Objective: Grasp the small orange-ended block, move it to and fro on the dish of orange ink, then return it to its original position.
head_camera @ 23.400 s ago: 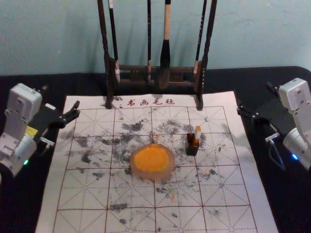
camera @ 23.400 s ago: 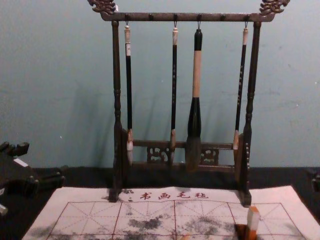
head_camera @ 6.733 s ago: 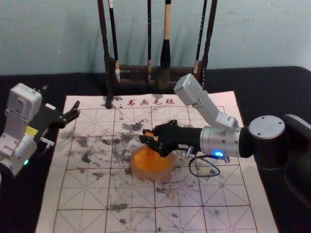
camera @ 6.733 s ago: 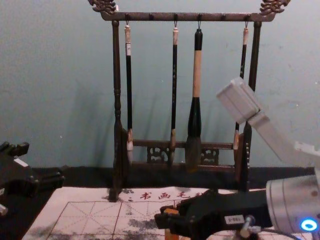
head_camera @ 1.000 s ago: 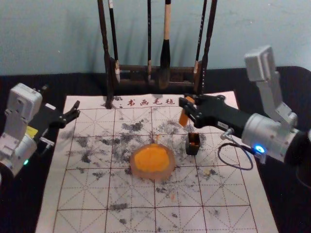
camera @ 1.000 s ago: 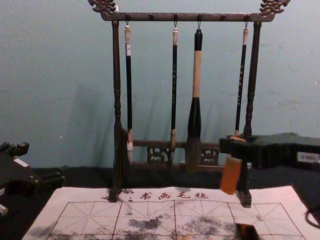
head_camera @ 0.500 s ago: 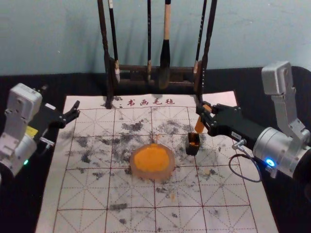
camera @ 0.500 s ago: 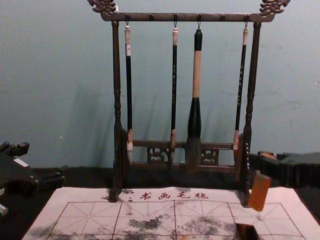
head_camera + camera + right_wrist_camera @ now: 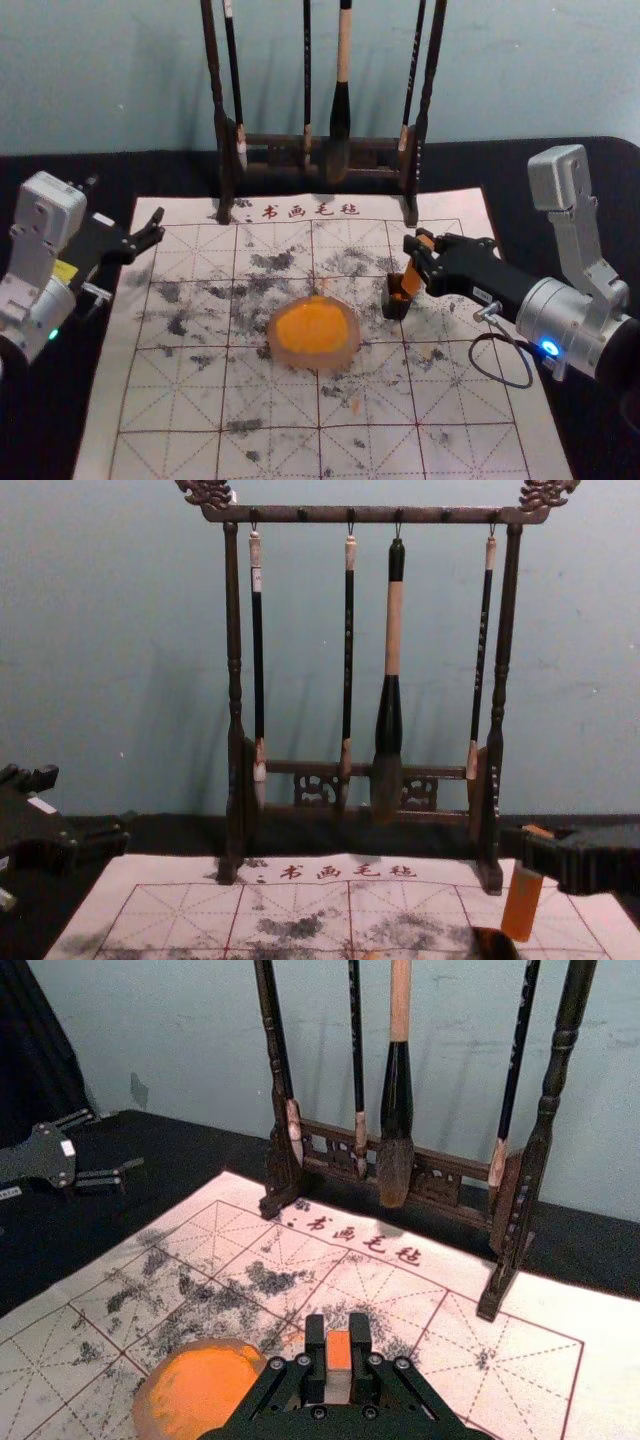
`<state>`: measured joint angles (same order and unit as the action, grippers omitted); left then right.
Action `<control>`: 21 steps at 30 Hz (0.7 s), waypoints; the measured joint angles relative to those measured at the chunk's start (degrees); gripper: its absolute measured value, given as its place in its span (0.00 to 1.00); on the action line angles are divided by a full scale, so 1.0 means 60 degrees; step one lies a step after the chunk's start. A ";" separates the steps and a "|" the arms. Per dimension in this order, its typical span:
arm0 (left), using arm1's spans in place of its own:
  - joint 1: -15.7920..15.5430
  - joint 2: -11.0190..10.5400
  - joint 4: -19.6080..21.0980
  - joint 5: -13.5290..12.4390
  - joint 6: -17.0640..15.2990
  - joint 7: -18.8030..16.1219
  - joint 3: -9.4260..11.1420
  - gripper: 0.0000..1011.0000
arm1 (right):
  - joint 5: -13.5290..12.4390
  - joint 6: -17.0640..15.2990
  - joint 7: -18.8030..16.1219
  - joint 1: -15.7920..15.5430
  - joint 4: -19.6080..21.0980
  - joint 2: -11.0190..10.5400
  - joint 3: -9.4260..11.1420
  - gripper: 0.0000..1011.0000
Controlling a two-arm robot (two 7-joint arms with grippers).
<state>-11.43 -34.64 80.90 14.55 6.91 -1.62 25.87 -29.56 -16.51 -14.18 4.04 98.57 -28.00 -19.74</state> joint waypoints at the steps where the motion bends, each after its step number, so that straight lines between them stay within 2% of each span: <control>1: 0.0000 0.0000 0.0000 0.0000 0.0000 0.0000 0.0000 0.99 | 0.0015 -0.0008 -0.0007 0.0005 -0.0017 0.0011 -0.0002 0.13; 21: 0.0000 0.0000 0.0000 0.0000 0.0000 0.0000 0.0000 0.99 | 0.0334 -0.0157 -0.0116 0.0284 -0.0535 0.0409 -0.0063 0.13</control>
<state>-11.43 -34.65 80.90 14.55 6.91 -1.62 25.86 -27.55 -17.46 -14.87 5.74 95.36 -25.55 -20.12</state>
